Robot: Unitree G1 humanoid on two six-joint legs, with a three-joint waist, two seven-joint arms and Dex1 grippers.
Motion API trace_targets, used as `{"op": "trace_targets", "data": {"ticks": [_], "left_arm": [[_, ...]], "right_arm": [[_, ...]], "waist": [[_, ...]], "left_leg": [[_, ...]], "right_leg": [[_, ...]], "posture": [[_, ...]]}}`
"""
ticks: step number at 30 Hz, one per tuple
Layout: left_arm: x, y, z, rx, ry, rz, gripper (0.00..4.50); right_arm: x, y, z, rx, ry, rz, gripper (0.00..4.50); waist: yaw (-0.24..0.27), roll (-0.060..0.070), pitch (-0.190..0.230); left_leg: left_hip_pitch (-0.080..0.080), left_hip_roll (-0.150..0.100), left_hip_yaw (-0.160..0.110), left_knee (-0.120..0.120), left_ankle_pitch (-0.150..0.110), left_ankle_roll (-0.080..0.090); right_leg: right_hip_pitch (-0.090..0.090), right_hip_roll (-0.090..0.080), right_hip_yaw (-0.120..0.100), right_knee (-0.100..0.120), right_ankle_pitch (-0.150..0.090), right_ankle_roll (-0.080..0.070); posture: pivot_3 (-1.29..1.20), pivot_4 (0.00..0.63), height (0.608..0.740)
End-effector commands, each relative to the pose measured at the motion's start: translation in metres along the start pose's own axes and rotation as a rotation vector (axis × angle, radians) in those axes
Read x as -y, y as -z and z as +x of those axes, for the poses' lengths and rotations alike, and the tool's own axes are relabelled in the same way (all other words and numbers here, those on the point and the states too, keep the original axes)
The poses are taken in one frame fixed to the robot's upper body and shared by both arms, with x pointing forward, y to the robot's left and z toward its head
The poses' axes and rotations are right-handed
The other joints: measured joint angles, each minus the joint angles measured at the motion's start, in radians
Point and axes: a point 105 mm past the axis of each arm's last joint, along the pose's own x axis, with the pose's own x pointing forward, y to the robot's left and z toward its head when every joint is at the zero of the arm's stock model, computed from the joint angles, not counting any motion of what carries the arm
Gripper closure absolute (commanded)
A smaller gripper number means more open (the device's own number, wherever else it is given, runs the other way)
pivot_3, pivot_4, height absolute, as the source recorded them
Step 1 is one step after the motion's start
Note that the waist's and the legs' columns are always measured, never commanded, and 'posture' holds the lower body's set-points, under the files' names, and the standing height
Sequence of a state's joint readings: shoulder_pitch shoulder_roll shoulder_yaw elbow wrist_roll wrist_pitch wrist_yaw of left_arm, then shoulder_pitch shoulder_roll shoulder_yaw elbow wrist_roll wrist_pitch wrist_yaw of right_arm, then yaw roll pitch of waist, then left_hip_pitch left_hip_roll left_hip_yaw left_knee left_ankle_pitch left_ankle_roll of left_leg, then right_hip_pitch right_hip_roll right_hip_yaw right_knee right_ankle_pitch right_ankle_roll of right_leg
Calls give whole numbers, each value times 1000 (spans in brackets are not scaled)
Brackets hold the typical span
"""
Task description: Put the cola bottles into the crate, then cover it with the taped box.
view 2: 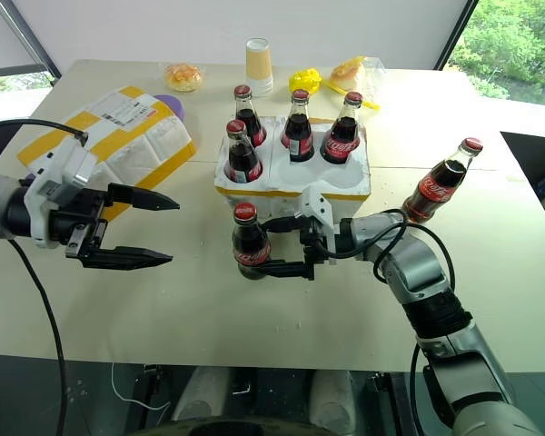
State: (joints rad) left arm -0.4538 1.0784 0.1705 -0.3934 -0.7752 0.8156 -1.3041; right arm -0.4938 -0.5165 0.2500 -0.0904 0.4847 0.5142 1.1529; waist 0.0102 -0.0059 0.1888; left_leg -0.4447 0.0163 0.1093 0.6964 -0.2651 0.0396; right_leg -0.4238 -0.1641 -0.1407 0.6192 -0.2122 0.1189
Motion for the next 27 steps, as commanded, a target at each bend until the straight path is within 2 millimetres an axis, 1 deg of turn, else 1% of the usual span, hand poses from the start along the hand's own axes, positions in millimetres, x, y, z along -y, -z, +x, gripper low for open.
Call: {"op": "trace_targets", "data": {"ticks": [1, 7, 10, 11, 12, 13, 18, 21, 22, 24, 27], "left_arm": [[-1, -9, -3, -5, -15, 48, 46], [-3, -9, -3, -5, -25, 49, 46], [-4, -10, -3, 0, -29, 52, 0], [-4, -10, -3, 2, -30, 54, 0], [-4, -11, -2, 4, -32, 56, 0], [-5, -11, -2, 6, -33, 58, 0], [-8, -11, -1, 14, -43, 64, 0], [-10, -10, -1, 18, -45, 70, 0], [-11, -10, -1, 20, -46, 73, 0], [-15, -10, 0, 27, -51, 81, 0], [-18, -8, 1, 29, -58, 93, 0]], "right_arm": [[-2, -16, 7, 55, -26, -36, 0], [2, -22, 14, 95, -20, -16, 0], [2, -23, 15, 103, -30, -8, 818], [1, -24, 15, 107, -33, -7, 1446], [1, -25, 15, 114, -35, -5, 1678], [1, -26, 14, 120, -35, -3, 1824], [2, -43, 8, 159, -20, -4, 1824], [7, -59, -4, 187, 11, -20, 1824], [9, -68, -10, 204, 27, -27, 1824], [17, -97, -29, 264, 73, -53, 1824], [26, -132, -51, 356, 117, -50, 1824]], "waist": [[0, 0, 0], [0, 0, 0], [-1, 0, 0], [-1, 0, 0], [-1, 0, 0], [-1, 0, 0], [-2, 0, 0], [-1, 0, 0], [-1, 1, 1], [0, 1, 1], [0, 2, 2]], "left_leg": [[0, 0, 0, 0, 0, 0], [0, 0, 0, 0, 0, 0], [0, 0, 0, 0, 0, 0], [0, 0, 0, 0, 0, 0], [0, 0, 0, 0, 0, 0], [0, 0, 0, -1, 0, 0], [0, 0, 0, -1, 0, -1], [0, 0, 0, -1, 1, -1], [0, 0, 0, -1, 1, -1], [0, 0, 1, -1, 1, -1], [0, 0, 1, -1, 1, -1]], "right_leg": [[0, 0, 0, 0, 0, 0], [0, 0, 0, 0, 0, 0], [0, 0, 0, 0, 0, 0], [0, 0, 0, 0, 0, 0], [0, 0, 0, 0, 0, 0], [0, 0, 0, 0, 0, 0], [0, 1, 1, 0, 0, 0], [-1, 1, 1, 0, 0, 0], [-1, 1, 1, 0, 0, 0], [-1, 1, 1, 0, 0, 0], [-2, 1, 1, 0, 0, 0]], "posture": [[0, 150, 740], [0, 150, 740], [0, 150, 740], [0, 150, 740], [0, 150, 740], [0, 150, 740], [0, 150, 740], [0, 150, 740], [0, 150, 740], [0, 150, 740], [0, 150, 740]]}}
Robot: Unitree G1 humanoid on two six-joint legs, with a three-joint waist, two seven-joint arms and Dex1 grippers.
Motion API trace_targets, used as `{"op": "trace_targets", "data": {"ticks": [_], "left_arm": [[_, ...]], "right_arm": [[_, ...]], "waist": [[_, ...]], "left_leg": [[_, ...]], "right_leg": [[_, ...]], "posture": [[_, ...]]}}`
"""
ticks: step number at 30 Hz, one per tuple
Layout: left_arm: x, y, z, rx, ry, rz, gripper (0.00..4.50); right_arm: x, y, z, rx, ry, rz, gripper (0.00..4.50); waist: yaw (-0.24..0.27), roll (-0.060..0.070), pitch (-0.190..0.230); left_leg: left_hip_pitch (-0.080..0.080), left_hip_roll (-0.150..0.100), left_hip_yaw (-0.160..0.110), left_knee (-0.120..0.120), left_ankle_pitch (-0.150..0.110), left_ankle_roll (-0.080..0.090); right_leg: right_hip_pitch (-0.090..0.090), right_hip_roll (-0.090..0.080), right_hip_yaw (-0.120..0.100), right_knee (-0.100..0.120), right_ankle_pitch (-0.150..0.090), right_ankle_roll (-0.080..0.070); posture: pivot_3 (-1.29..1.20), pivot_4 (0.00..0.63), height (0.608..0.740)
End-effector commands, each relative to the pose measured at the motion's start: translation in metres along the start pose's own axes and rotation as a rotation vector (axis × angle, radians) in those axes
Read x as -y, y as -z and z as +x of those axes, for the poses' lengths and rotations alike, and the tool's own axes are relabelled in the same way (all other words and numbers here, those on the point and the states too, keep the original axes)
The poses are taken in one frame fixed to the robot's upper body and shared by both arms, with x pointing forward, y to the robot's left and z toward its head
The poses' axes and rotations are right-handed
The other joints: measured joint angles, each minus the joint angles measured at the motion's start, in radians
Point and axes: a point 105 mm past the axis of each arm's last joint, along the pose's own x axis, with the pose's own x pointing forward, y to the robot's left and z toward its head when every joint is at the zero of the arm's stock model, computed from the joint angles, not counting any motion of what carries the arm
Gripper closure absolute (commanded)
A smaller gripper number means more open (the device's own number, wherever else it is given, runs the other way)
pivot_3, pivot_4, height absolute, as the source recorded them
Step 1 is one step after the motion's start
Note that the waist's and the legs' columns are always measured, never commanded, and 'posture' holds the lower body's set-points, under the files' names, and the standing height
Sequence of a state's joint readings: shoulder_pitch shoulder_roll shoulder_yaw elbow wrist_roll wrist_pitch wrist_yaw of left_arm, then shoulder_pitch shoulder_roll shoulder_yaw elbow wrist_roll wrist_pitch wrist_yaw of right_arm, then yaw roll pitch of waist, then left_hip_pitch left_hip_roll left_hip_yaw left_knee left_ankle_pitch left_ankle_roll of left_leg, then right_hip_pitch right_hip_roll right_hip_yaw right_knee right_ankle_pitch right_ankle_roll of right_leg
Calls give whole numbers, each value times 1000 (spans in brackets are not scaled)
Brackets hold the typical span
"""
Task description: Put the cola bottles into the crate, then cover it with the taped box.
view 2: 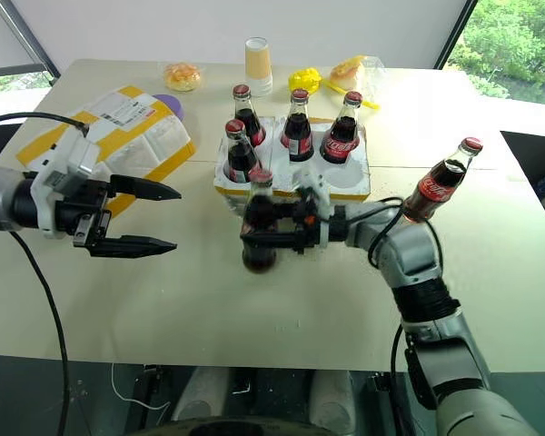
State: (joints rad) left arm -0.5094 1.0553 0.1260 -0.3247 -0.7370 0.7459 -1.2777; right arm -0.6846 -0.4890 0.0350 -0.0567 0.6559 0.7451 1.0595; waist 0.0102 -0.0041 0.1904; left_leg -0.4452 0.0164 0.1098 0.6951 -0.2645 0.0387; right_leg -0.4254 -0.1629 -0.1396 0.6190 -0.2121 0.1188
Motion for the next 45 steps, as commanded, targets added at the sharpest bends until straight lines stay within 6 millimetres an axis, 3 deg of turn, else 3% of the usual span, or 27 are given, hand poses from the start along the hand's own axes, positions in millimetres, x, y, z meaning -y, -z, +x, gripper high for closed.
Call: {"op": "trace_targets", "data": {"ticks": [1, 6, 9, 14, 18, 23, 30, 33, 35, 37, 45], "left_arm": [[-4, -4, 2, 6, -6, 53, 0], [-9, -5, 4, 20, -9, 69, 0], [-11, -6, 5, 26, -12, 76, 0], [-12, -9, 5, 40, -15, 80, 0], [-11, -10, 5, 44, -12, 80, 0], [-12, -13, 3, 47, -17, 83, 0], [-13, -15, 7, 57, -16, 87, 0], [-13, -15, 10, 65, -12, 90, 0], [-13, -16, 12, 77, -10, 92, 0], [-14, -17, 14, 85, -3, 93, 0], [-18, -19, 23, 110, 53, 90, 0]], "right_arm": [[1, -73, -19, 191, 15, -96, 1824], [29, -109, -37, 273, 145, -97, 1824], [43, -109, -41, 256, 213, -110, 1824], [62, -73, -31, 105, 326, -199, 1824], [61, -50, -22, 45, 323, -225, 1824], [57, -42, -20, 39, 306, -213, 1824], [57, -17, -11, -21, 318, -210, 1824], [59, 4, -8, -92, 331, -262, 1824], [61, 4, -9, -53, 367, -221, 806], [61, 0, -11, -35, 389, -223, 125], [28, -36, -28, 45, 452, -293, 12]], "waist": [[-1, 0, 0], [-1, 0, 0], [-2, 0, 0], [-10, 0, 0], [-20, 0, 0], [-22, 0, 0], [-22, 0, 0], [-21, 0, 0], [-22, 0, 0], [-25, 0, 0], [-19, 0, 0]], "left_leg": [[0, 0, 0, 0, 0, 0], [0, 0, 1, -2, 0, -1], [0, 0, 2, -3, 0, -1], [0, 0, 2, -5, 1, -1], [0, 0, 3, -7, 2, -2], [1, 0, 2, -7, 2, -3], [1, 0, 1, -7, 2, -3], [1, 0, 1, -8, 2, -3], [1, 0, 1, -8, 2, -3], [2, 0, 1, -8, 2, -3], [2, 1, 0, -8, 3, -5]], "right_leg": [[0, 0, 0, 0, 0, 0], [0, 2, 0, -1, 0, 0], [0, 2, 1, -2, 0, 0], [-1, 2, 1, 0, 0, 0], [-1, 3, 1, -1, 0, 0], [-1, 3, 2, -1, 0, 0], [-1, 3, 2, -1, 0, 0], [-1, 3, 2, -1, 0, 0], [-1, 3, 2, -2, 0, 0], [-1, 3, 2, -1, 0, 0], [0, 4, 2, -1, 0, 0]], "posture": [[0, 150, 740], [0, 150, 740], [0, 150, 740], [0, 150, 740], [0, 150, 740], [0, 150, 740], [0, 150, 740], [0, 150, 740], [0, 150, 740], [0, 150, 740], [0, 150, 740]]}}
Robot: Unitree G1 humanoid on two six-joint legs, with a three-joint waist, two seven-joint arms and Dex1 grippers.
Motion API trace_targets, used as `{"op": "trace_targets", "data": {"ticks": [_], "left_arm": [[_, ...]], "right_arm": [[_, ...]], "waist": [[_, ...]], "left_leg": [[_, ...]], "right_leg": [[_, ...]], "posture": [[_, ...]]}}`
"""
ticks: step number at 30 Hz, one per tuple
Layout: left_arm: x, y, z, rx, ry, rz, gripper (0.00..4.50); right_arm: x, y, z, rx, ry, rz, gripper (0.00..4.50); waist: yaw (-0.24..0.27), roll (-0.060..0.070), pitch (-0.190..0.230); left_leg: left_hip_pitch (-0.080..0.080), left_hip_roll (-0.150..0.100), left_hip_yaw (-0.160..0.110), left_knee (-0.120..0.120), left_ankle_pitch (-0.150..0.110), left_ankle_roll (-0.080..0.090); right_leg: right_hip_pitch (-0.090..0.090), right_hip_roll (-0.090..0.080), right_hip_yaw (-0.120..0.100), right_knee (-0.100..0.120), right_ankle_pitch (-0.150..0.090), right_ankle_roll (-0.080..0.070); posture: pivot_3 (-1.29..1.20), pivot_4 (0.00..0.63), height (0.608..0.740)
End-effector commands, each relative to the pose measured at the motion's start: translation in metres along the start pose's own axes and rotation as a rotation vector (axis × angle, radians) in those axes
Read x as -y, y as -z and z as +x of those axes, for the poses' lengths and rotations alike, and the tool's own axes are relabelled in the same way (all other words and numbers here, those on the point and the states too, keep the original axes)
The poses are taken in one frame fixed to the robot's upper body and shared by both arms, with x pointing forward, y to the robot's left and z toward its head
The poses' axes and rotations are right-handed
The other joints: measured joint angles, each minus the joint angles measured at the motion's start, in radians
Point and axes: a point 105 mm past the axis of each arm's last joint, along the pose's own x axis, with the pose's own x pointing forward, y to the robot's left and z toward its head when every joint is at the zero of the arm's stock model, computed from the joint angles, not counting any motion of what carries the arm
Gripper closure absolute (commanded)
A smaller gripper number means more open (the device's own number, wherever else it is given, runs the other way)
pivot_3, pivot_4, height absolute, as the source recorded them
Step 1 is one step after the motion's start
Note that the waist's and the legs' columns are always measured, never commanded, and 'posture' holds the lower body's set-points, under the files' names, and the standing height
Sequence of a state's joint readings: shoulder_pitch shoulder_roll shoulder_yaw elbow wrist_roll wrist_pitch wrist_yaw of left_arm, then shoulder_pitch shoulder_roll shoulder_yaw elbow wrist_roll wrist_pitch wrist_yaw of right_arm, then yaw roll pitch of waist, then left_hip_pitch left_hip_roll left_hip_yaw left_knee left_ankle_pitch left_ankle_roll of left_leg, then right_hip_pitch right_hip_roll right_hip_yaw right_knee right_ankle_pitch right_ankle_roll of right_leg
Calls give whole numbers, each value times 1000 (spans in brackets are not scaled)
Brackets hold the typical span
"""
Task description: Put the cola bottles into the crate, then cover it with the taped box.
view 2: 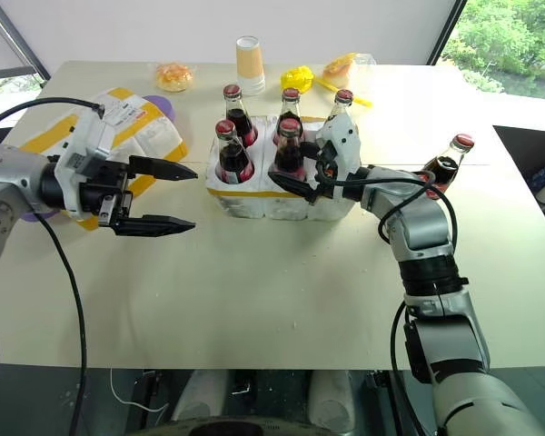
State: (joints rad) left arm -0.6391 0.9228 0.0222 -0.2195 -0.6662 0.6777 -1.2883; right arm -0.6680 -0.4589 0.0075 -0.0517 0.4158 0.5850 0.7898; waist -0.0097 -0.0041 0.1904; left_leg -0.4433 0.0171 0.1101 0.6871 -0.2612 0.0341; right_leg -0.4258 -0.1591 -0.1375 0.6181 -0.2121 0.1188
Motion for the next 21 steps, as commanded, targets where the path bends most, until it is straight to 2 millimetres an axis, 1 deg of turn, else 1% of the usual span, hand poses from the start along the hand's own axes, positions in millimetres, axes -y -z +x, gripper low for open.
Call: {"op": "trace_targets", "data": {"ticks": [1, 4, 7, 9, 12, 14, 15, 17, 18, 21], "left_arm": [[-4, -11, 3, 32, 28, 44, 0], [-8, -10, 10, 39, 57, 46, 0], [-13, -11, 15, 47, 80, 52, 0], [-15, -13, 18, 56, 94, 57, 0], [-16, -14, 21, 68, 108, 55, 0], [-15, -13, 22, 67, 114, 56, 0], [-15, -13, 22, 67, 120, 56, 0], [-14, -13, 23, 68, 128, 57, 0], [-13, -13, 23, 70, 130, 59, 0], [-11, -17, 24, 83, 137, 62, 0]], "right_arm": [[-7, -36, -25, 83, 56, -63, 12], [-15, -41, -49, 97, 129, -23, 12], [-26, -35, -76, 82, 215, 28, 12], [-32, -25, -95, 53, 298, 63, 12], [-34, -1, -134, 14, 521, 148, 12], [-36, 7, -149, -5, 609, 168, 12], [-33, 12, -160, -7, 681, 182, 12], [-29, 17, -175, -2, 777, 204, 12], [-24, 23, -184, -10, 841, 212, 12], [-13, 34, -197, -27, 948, 206, 12]], "waist": [[1, 0, 0], [8, -1, 0], [18, -1, 0], [23, -1, -1], [29, -2, -1], [25, -2, -1], [21, -2, -1], [18, -2, -2], [18, -2, -2], [20, -2, -2]], "left_leg": [[0, 0, 0, 0, 0, 0], [0, 0, -1, 0, 0, 0], [0, 0, -1, 0, 0, 0], [0, 0, -1, 0, 0, 0], [0, 0, -1, 0, 0, 0], [0, 0, -2, 0, 0, 0], [0, 0, -2, 0, 0, 0], [1, 0, -1, 0, 0, 1], [1, 0, -1, 0, 0, 1], [2, 2, -2, 0, 0, 1]], "right_leg": [[0, 0, 0, 0, 0, 0], [1, 1, 0, 0, 0, 0], [1, 1, 0, -1, 0, 0], [1, 1, 0, -1, 0, 0], [1, 1, 0, -3, 0, 0], [1, 1, 0, -4, 0, 0], [1, 1, 1, -3, 0, 0], [1, 2, 5, -3, 1, -1], [1, 3, 6, -3, 1, -1], [1, 4, 6, -3, 1, -1]], "posture": [[0, 150, 740], [0, 150, 740], [0, 150, 740], [0, 150, 740], [0, 150, 740], [0, 150, 740], [0, 150, 740], [0, 150, 740], [0, 150, 740], [0, 150, 740]]}}
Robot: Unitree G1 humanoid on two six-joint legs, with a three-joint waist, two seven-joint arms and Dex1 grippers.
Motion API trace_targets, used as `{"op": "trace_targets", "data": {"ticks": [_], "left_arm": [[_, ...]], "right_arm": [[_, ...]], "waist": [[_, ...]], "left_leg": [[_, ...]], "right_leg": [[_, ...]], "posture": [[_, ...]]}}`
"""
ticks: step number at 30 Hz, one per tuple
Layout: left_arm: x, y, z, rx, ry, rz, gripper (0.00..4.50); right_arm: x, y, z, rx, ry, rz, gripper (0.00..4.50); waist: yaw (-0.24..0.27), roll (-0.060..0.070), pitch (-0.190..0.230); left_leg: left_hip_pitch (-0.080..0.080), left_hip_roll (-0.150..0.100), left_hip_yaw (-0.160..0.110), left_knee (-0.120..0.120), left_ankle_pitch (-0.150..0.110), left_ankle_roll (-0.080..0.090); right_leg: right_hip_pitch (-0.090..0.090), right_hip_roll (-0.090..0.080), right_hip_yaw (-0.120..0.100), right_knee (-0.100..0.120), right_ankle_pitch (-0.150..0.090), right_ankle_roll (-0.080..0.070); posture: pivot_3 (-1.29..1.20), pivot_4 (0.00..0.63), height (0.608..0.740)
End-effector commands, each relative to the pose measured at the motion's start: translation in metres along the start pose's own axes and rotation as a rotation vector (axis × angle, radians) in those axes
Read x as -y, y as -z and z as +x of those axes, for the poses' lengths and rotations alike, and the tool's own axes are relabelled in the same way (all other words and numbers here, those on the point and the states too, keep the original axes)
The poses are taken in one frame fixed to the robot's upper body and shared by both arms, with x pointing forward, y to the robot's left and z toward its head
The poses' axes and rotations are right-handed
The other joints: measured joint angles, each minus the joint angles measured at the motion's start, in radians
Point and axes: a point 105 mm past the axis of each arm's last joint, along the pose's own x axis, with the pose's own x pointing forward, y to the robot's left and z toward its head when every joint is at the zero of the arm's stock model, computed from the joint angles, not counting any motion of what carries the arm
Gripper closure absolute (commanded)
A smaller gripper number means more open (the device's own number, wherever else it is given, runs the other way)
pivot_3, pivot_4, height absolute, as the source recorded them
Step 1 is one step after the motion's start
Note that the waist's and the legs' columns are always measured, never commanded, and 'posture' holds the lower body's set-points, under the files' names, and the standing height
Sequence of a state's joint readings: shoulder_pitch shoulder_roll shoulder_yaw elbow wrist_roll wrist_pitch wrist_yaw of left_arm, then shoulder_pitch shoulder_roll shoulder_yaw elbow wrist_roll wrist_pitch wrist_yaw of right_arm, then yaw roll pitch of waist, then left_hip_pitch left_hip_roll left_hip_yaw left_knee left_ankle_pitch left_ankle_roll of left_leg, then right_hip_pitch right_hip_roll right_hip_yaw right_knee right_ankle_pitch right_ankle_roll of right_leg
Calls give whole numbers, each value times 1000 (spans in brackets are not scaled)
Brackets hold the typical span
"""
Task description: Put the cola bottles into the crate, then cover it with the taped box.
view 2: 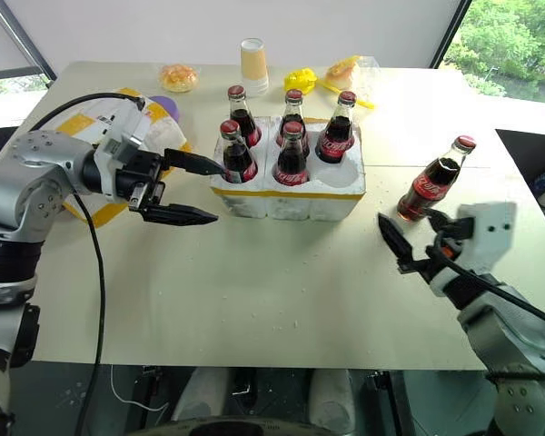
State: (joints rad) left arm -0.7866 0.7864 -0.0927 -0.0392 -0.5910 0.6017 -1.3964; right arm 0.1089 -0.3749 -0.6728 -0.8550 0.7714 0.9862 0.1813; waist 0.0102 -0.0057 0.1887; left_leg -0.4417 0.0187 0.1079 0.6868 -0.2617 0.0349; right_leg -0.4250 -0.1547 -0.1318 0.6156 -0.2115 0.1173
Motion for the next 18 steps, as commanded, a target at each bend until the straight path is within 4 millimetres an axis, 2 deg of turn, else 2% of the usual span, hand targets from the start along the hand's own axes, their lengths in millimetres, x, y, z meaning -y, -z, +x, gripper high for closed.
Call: {"op": "trace_targets", "data": {"ticks": [1, 6, 16, 18], "left_arm": [[5, -15, -1, 23, 12, 52, 0], [12, -19, -1, 30, 19, 55, 0], [26, -18, -2, 16, 5, 51, 0], [28, -19, -3, 15, 2, 49, 0]], "right_arm": [[20, -7, 1, 61, 115, -28, 12], [37, -6, 15, 78, 159, -27, 12], [56, -8, 46, 124, 163, 15, 12], [54, -10, 53, 126, 146, 3, 12]], "waist": [[0, 0, 0], [0, 0, 0], [1, 0, 0], [2, 0, 0]], "left_leg": [[0, 0, 0, 0, 0, 0], [0, 0, 1, 0, 0, 0], [0, 0, 1, 0, 0, 0], [0, 0, 1, 0, 0, 0]], "right_leg": [[0, 0, 0, 0, 0, 0], [0, 2, 5, 0, 0, 0], [0, 3, 7, 0, 0, 0], [0, 3, 7, 0, 0, 0]], "posture": [[0, 150, 740], [0, 150, 740], [0, 150, 740], [0, 150, 740]]}}
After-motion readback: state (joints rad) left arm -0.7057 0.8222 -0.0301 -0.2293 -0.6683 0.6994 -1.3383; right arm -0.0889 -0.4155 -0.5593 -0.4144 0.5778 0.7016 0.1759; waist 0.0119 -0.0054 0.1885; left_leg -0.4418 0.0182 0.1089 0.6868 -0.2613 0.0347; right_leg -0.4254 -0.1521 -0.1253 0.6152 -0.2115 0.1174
